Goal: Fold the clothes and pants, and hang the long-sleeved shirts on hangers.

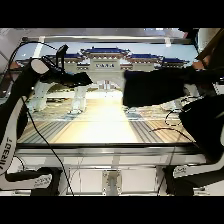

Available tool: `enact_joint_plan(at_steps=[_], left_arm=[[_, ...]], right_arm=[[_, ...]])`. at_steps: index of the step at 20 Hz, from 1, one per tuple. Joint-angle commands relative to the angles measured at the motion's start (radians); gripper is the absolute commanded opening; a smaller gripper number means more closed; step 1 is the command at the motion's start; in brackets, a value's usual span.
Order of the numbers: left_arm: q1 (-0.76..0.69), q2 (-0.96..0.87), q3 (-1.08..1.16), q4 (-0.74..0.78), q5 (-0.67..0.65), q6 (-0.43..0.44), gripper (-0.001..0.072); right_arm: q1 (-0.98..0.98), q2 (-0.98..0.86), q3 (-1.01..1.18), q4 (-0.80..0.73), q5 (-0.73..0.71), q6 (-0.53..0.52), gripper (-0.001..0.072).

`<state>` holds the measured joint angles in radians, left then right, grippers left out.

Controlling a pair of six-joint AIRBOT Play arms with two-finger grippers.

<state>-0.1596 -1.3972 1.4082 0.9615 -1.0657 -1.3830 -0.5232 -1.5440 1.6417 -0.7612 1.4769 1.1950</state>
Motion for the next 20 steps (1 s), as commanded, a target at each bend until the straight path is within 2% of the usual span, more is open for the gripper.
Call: enact_joint_plan(at_steps=[1, 5, 6, 9, 12, 16, 17, 18, 19, 20], left_arm=[[0.001, 0.051, 0.0, 0.0, -0.009, 0.0, 0.0629], [0.001, 0.071, 0.001, 0.0, -0.012, 0.0, 0.0629], [0.001, 0.071, 0.0, 0.0, -0.013, 0.0, 0.0629], [0.0, 0.071, 0.0, 0.0, -0.013, 0.0, 0.0629], [0.0, 0.071, 0.0, 0.0, -0.014, 0.0, 0.0629], [-0.001, 0.071, 0.0, 0.0, -0.015, 0.0, 0.0629], [-0.001, 0.071, 0.0, 0.0, -0.019, 0.0, 0.0629], [-0.001, 0.071, 0.0, 0.0, -0.025, 0.0, 0.0629], [-0.001, 0.071, 0.0, 0.0, -0.033, 0.0, 0.0629], [-0.001, 0.071, 0.0, 0.0, -0.044, 0.0, 0.0629]], right_arm=[[-0.194, 0.136, 0.072, -0.084, 0.122, 0.076, 0.0061], [-0.509, 0.26, 0.073, -0.12, 0.132, 0.124, 0.0061], [-0.579, 0.279, 0.073, -0.161, 0.146, 0.139, 0.006], [-0.736, 0.306, 0.055, -0.408, 0.202, 0.208, 0.006], [-0.815, 0.313, -0.044, -0.482, 0.199, 0.208, 0.006], [-0.826, 0.314, -0.297, -0.562, 0.158, 0.2, 0.0062], [-0.826, 0.314, -0.349, -0.568, 0.158, 0.199, 0.0113], [-0.826, 0.314, -0.379, -0.581, 0.163, 0.2, 0.0305], [-0.826, 0.314, -0.383, -0.599, 0.187, 0.203, 0.0541], [-0.826, 0.314, -0.362, -0.608, 0.213, 0.213, 0.0592]])
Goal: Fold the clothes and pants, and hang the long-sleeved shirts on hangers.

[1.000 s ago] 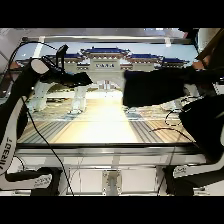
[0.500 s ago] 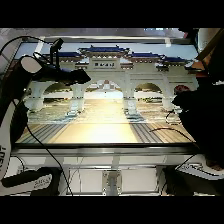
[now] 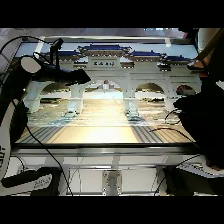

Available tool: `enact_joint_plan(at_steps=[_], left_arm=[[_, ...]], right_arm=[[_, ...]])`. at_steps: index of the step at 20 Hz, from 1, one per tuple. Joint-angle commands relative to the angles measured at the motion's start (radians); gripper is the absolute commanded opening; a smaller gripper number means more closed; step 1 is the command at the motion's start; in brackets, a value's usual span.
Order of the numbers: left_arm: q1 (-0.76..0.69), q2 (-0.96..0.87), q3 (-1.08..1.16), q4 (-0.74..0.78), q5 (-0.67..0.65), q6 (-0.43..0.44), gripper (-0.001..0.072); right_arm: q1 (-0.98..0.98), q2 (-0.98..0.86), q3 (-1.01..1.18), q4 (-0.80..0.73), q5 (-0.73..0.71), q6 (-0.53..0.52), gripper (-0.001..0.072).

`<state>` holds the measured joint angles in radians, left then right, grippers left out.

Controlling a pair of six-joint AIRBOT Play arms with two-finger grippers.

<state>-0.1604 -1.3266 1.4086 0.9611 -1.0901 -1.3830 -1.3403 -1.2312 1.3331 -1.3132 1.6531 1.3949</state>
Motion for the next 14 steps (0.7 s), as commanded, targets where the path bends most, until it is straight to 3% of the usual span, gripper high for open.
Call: enact_joint_plan(at_steps=[1, 5, 8, 10, 12, 14], left_arm=[[0.0, 0.001, 0.0, 0.0, -0.029, 0.0, 0.0629], [0.0, 0.001, 0.0, 0.0, -0.037, -0.009, 0.0629], [0.0, 0.009, 0.0, 0.001, -0.087, -0.008, 0.0629], [0.0, 0.03, 0.0, 0.0, -0.118, -0.008, 0.0629], [0.0, 0.066, 0.0, 0.001, -0.136, -0.032, 0.0594], [0.0, 0.121, 0.0, 0.024, -0.163, -0.034, 0.0484]], right_arm=[[-0.008, 0.002, -0.013, -0.051, 0.053, 0.033, 0.0592], [-0.008, 0.014, 0.285, 0.127, 0.037, 0.089, 0.0592], [0.022, 0.059, 0.421, 0.615, -0.111, 0.108, 0.0591], [0.153, 0.085, 0.431, 0.848, -0.142, 0.03, 0.059], [0.388, 0.094, 0.43, 0.821, -0.101, -0.023, 0.0553], [0.701, 0.093, 0.43, 0.619, -0.072, -0.049, 0.0526]])
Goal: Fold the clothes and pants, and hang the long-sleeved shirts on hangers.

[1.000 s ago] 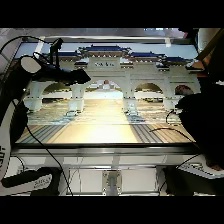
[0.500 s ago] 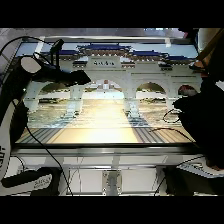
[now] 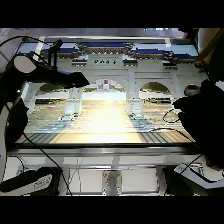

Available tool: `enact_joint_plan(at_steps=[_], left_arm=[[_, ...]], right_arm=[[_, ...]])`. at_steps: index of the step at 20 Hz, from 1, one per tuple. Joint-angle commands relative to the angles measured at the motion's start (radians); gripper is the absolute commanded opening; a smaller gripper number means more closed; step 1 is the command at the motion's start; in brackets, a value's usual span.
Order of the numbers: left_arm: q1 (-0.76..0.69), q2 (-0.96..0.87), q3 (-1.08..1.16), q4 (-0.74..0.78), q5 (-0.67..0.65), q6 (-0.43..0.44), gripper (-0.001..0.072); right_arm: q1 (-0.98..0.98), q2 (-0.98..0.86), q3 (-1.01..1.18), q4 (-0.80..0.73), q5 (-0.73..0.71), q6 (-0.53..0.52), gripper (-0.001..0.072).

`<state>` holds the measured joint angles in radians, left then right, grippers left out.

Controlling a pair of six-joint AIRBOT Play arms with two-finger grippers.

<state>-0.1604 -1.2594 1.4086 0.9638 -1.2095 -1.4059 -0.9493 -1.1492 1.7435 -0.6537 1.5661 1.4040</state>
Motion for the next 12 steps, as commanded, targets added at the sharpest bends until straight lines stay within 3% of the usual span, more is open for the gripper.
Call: enact_joint_plan(at_steps=[1, 2, 3, 5, 6, 7, 12], left_arm=[[0.0, 0.085, 0.0, 0.044, -0.066, -0.015, 0.048], [0.0, 0.122, 0.0, 0.087, -0.093, -0.038, 0.0476], [0.0, 0.156, 0.0, 0.148, -0.116, -0.062, 0.0445], [0.0, 0.223, 0.0, 0.287, -0.152, -0.111, 0.0217], [0.0, 0.253, 0.0, 0.341, -0.161, -0.127, 0.01], [0.0, 0.277, 0.0, 0.368, -0.164, -0.128, 0.0019], [0.0, 0.337, 0.0, 0.367, -0.19, -0.143, 0.0019]], right_arm=[[0.481, 0.01, 0.02, -0.183, 0.014, -0.066, 0.0527], [0.631, 0.005, 0.019, -0.305, 0.013, -0.074, 0.0522], [0.775, -0.006, 0.02, -0.416, 0.011, -0.099, 0.0442], [0.977, -0.038, 0.02, -0.574, 0.005, -0.127, 0.0126], [1.03, -0.055, 0.02, -0.632, 0.005, -0.127, 0.0063], [1.056, -0.072, 0.02, -0.665, 0.006, -0.124, 0.0061], [1.055, -0.111, 0.018, -0.674, 0.035, -0.104, 0.0062]])
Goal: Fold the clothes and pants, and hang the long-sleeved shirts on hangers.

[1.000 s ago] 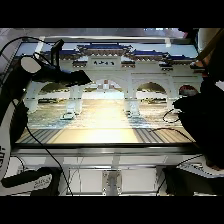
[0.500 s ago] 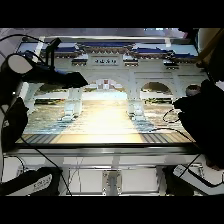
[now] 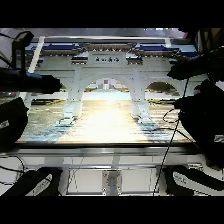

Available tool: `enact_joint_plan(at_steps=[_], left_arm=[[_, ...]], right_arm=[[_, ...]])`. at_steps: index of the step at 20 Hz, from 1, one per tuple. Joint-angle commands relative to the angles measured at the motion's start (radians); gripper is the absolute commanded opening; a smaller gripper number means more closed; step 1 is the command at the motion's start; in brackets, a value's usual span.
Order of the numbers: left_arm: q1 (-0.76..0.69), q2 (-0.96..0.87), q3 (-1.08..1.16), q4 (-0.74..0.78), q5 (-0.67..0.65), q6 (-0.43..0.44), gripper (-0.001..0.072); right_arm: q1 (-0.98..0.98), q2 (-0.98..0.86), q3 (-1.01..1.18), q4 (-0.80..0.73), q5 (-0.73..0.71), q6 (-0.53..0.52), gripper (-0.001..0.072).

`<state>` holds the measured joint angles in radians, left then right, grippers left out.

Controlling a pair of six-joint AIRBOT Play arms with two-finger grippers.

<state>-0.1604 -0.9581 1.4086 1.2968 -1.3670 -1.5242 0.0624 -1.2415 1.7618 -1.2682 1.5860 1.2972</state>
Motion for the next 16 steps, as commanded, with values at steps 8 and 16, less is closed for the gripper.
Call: enact_joint_plan(at_steps=[8, 16], left_arm=[[0.0, 0.032, 0.0, 0.035, -0.078, -0.024, 0.0019], [0.0, 0.032, 0.0, 0.035, -0.078, -0.024, 0.002]], right_arm=[[0.043, -0.018, 0.0, -0.06, 0.05, 0.002, 0.0062], [0.043, -0.018, 0.0, -0.06, 0.116, 0.002, 0.0062]])
